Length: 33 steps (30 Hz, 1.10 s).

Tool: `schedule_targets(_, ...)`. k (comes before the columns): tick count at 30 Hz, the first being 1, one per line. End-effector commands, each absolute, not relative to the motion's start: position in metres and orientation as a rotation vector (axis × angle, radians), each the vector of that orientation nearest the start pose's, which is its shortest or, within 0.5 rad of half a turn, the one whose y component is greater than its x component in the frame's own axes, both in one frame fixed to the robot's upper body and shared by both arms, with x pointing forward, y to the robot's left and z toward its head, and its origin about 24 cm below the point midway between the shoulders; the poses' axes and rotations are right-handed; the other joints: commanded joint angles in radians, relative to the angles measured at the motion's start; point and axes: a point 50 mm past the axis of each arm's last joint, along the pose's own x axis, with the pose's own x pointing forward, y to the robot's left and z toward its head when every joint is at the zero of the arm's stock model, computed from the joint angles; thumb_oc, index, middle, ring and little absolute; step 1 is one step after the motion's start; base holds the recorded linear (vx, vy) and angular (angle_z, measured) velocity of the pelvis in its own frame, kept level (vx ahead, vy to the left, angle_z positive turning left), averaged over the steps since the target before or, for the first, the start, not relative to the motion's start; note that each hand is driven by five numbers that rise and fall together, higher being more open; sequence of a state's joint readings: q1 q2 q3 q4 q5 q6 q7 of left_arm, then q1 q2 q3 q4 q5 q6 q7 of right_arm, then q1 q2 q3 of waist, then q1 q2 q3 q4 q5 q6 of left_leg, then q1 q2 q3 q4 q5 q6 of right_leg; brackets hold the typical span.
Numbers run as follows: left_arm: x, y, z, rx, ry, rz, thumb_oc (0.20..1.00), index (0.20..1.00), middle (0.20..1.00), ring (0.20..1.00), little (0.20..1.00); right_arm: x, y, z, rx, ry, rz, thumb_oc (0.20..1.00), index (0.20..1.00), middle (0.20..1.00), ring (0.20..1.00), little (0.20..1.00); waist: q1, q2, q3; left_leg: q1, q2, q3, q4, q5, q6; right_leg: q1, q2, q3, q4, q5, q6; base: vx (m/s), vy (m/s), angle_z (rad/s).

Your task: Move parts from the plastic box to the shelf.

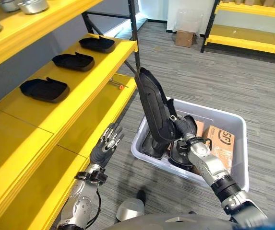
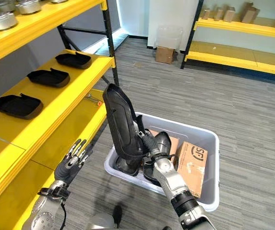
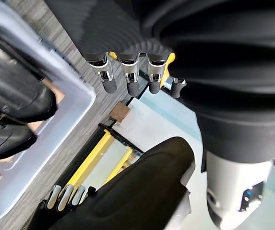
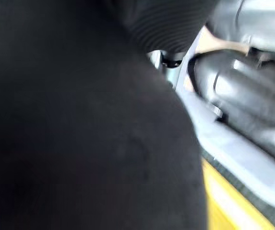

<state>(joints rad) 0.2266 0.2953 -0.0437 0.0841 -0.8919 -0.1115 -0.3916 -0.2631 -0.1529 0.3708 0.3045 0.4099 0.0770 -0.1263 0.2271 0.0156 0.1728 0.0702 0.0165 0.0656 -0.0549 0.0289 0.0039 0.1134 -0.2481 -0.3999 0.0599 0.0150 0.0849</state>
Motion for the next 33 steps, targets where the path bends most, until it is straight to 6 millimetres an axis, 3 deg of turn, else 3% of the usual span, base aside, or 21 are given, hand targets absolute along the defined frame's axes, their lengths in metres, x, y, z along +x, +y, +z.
schedule_targets(1, 0.21, 0.205, 0.023, -0.545, -0.019, -0.317, 1.0, 1.0, 1.0, 1.0, 1.0, 0.301, -0.086, 0.063, 0.205, 0.006, 0.243, 0.2, 0.2, 0.2, 0.2, 0.2, -0.018, 0.003, -0.005, -0.006, 0.02, -0.036, -0.016, 0.052, 0.024, 0.002, 0.074, 0.12, 0.062, 0.001, 0.014, 0.05, -0.008, 0.68)
schedule_targets(2, 0.21, 0.201, 0.023, -0.553, -0.017, -0.341, 1.0, 1.0, 1.0, 1.0, 1.0, 0.297, -0.091, 0.061, 0.212, 0.006, 0.221, 0.2, 0.2, 0.2, 0.2, 0.2, -0.04, -0.005, -0.007, -0.005, -0.004, -0.088, -0.021, 0.049, 0.031, -0.012, 0.145, 0.198, 0.038, -0.014, -0.014, 0.05, -0.007, 0.79)
schedule_targets(3, 0.21, 0.2, 0.023, -0.554, -0.017, -0.343, 1.0, 1.0, 1.0, 1.0, 1.0, 0.297, -0.092, 0.061, 0.213, 0.007, 0.219, 0.2, 0.2, 0.2, 0.2, 0.2, -0.042, -0.005, -0.01, -0.009, -0.006, -0.093, -0.021, 0.05, 0.032, -0.016, 0.151, 0.203, 0.033, -0.011, -0.016, 0.06, -0.016, 1.0)
schedule_targets(4, 0.209, 0.195, 0.022, -0.551, -0.007, -0.368, 1.0, 1.0, 1.0, 1.0, 1.0, 0.294, -0.097, 0.059, 0.219, 0.01, 0.197, 0.2, 0.2, 0.2, 0.2, 0.2, -0.063, -0.01, -0.017, -0.011, -0.03, -0.141, -0.025, 0.054, 0.036, -0.043, 0.2, 0.278, 0.007, 0.01, -0.029, 0.07, -0.018, 1.42)
schedule_targets(5, 0.208, 0.188, 0.02, -0.549, 0.007, -0.408, 1.0, 1.0, 1.0, 1.0, 1.0, 0.292, -0.105, 0.058, 0.221, 0.006, 0.158, 0.2, 0.2, 0.2, 0.2, 0.2, -0.094, -0.011, -0.019, -0.013, -0.055, -0.195, -0.028, 0.059, 0.045, -0.061, 0.265, 0.398, -0.009, 0.025, -0.047, 0.08, -0.02, 1.3)
schedule_targets(6, 0.207, 0.185, 0.018, -0.552, 0.011, -0.418, 1.0, 1.0, 1.0, 1.0, 1.0, 0.291, -0.109, 0.057, 0.223, 0.004, 0.15, 0.2, 0.2, 0.2, 0.2, 0.2, -0.112, -0.011, -0.024, -0.014, -0.067, -0.22, -0.029, 0.059, 0.049, -0.066, 0.289, 0.448, -0.009, 0.025, -0.054, 0.04, -0.012, 1.13)
schedule_targets(8, 0.208, 0.185, 0.019, -0.549, 0.012, -0.418, 1.0, 1.0, 1.0, 1.0, 1.0, 0.29, -0.113, 0.057, 0.218, -0.001, 0.156, 0.2, 0.2, 0.2, 0.2, 0.2, -0.122, -0.012, -0.029, -0.018, -0.079, -0.24, -0.028, 0.057, 0.051, -0.071, 0.301, 0.467, -0.013, 0.027, -0.056, 0.03, -0.056, 1.86)
schedule_targets(11, 0.208, 0.192, 0.019, -0.55, -0.002, -0.394, 1.0, 1.0, 1.0, 1.0, 1.0, 0.29, -0.121, 0.057, 0.214, -0.011, 0.197, 0.2, 0.2, 0.2, 0.2, 0.2, -0.115, -0.008, -0.034, -0.027, -0.089, -0.268, -0.022, 0.061, 0.053, -0.063, 0.303, 0.464, -0.013, 0.019, -0.067, 0.06, -0.137, 0.84)
schedule_targets(17, 0.208, 0.201, 0.019, -0.546, -0.015, -0.373, 1.0, 1.0, 1.0, 1.0, 1.0, 0.289, -0.105, 0.063, 0.195, -0.031, 0.264, 0.2, 0.2, 0.2, 0.2, 0.2, -0.099, -0.002, -0.03, -0.051, -0.101, -0.288, 0.013, 0.057, 0.048, -0.054, 0.297, 0.445, -0.022, 0.01, -0.083, 0.01, -0.111, 0.11)
schedule_targets(19, 0.21, 0.199, 0.021, -0.54, -0.004, -0.394, 1.0, 1.0, 1.0, 1.0, 1.0, 0.289, -0.102, 0.064, 0.197, -0.029, 0.261, 0.2, 0.2, 0.2, 0.2, 0.2, -0.103, 0.002, -0.028, -0.061, -0.098, -0.243, 0.057, 0.04, 0.039, -0.048, 0.285, 0.419, -0.029, 0.013, -0.085, 0.01, -0.043, 0.16)
schedule_targets(21, 0.211, 0.194, 0.018, -0.541, 0.021, -0.449, 1.0, 1.0, 1.0, 1.0, 1.0, 0.288, -0.106, 0.063, 0.197, -0.031, 0.209, 0.2, 0.2, 0.2, 0.2, 0.2, -0.125, 0.002, -0.032, -0.068, -0.072, -0.109, 0.092, 0.022, 0.021, -0.04, 0.264, 0.358, -0.042, 0.013, -0.08, -0.02, 0.005, 0.56)
schedule_targets(22, 0.211, 0.194, 0.017, -0.539, 0.025, -0.455, 1.0, 1.0, 1.0, 1.0, 1.0, 0.287, -0.107, 0.062, 0.198, -0.028, 0.206, 0.2, 0.2, 0.2, 0.2, 0.2, -0.131, 0.003, -0.034, -0.069, -0.066, -0.081, 0.096, 0.018, 0.017, -0.038, 0.26, 0.343, -0.044, 0.013, -0.079, -0.05, 0.059, 1.2)
schedule_targets(23, 0.213, 0.188, 0.016, -0.541, 0.037, -0.502, 1.0, 1.0, 1.0, 1.0, 1.0, 0.284, -0.112, 0.062, 0.191, -0.035, 0.17, 0.2, 0.2, 0.2, 0.2, 0.2, -0.16, 0.003, -0.045, -0.068, -0.03, 0.033, 0.098, 0.017, -0.003, -0.04, 0.243, 0.293, -0.05, 0.014, -0.073, -0.06, 0.097, 1.5)
schedule_targets(24, 0.217, 0.183, 0.016, -0.545, 0.038, -0.521, 1.0, 1.0, 1.0, 1.0, 1.0, 0.282, -0.116, 0.061, 0.182, -0.033, 0.169, 0.2, 0.2, 0.2, 0.2, 0.2, -0.183, 0.001, -0.05, -0.077, 0.003, 0.087, 0.124, 0.018, -0.021, -0.045, 0.224, 0.267, -0.046, 0.017, -0.071, -0.06, 0.132, 1.74)
schedule_targets(27, 0.22, 0.177, 0.017, -0.552, 0.029, -0.522, 1.0, 1.0, 1.0, 1.0, 1.0, 0.284, -0.117, 0.061, 0.17, -0.032, 0.189, 0.2, 0.2, 0.2, 0.2, 0.2, -0.195, -0.001, -0.05, -0.074, 0.027, 0.091, 0.136, 0.015, -0.03, -0.052, 0.208, 0.257, -0.031, 0.012, -0.071, 0.0, 0.133, 1.41)
schedule_targets(29, 0.224, 0.171, 0.019, -0.557, 0.029, -0.52, 1.0, 1.0, 1.0, 1.0, 1.0, 0.289, -0.113, 0.064, 0.164, -0.027, 0.212, 0.2, 0.2, 0.2, 0.2, 0.2, -0.2, 0.004, -0.047, -0.059, 0.091, 0.092, 0.119, 0.057, -0.055, -0.049, 0.191, 0.24, -0.01, -0.008, -0.077, 0.09, 0.289, -0.01)
schedule_targets(30, 0.226, 0.167, 0.019, -0.538, 0.043, -0.532, 1.0, 1.0, 1.0, 1.0, 1.0, 0.293, -0.114, 0.066, 0.163, -0.024, 0.206, 0.2, 0.2, 0.2, 0.2, 0.2, -0.207, 0.013, -0.05, -0.055, 0.17, 0.123, 0.101, 0.132, -0.089, -0.034, 0.178, 0.211, -0.007, -0.025, -0.08, 0.09, 0.342, 0.02)
schedule_targets(31, 0.227, 0.165, 0.018, -0.53, 0.047, -0.54, 1.0, 1.0, 1.0, 1.0, 1.0, 0.294, -0.115, 0.067, 0.166, -0.022, 0.202, 0.2, 0.2, 0.2, 0.2, 0.2, -0.211, 0.017, -0.052, -0.054, 0.195, 0.133, 0.095, 0.157, -0.101, -0.029, 0.172, 0.198, -0.005, -0.03, -0.079, 0.1, 0.432, 0.33)
schedule_targets(33, 0.228, 0.161, 0.017, -0.517, 0.051, -0.56, 1.0, 1.0, 1.0, 1.0, 1.0, 0.297, -0.115, 0.067, 0.168, -0.015, 0.199, 0.2, 0.2, 0.2, 0.2, 0.2, -0.217, 0.026, -0.056, -0.036, 0.207, 0.156, 0.079, 0.146, -0.105, -0.026, 0.152, 0.172, 0.01, -0.041, -0.074, 0.07, 0.3, 0.23)
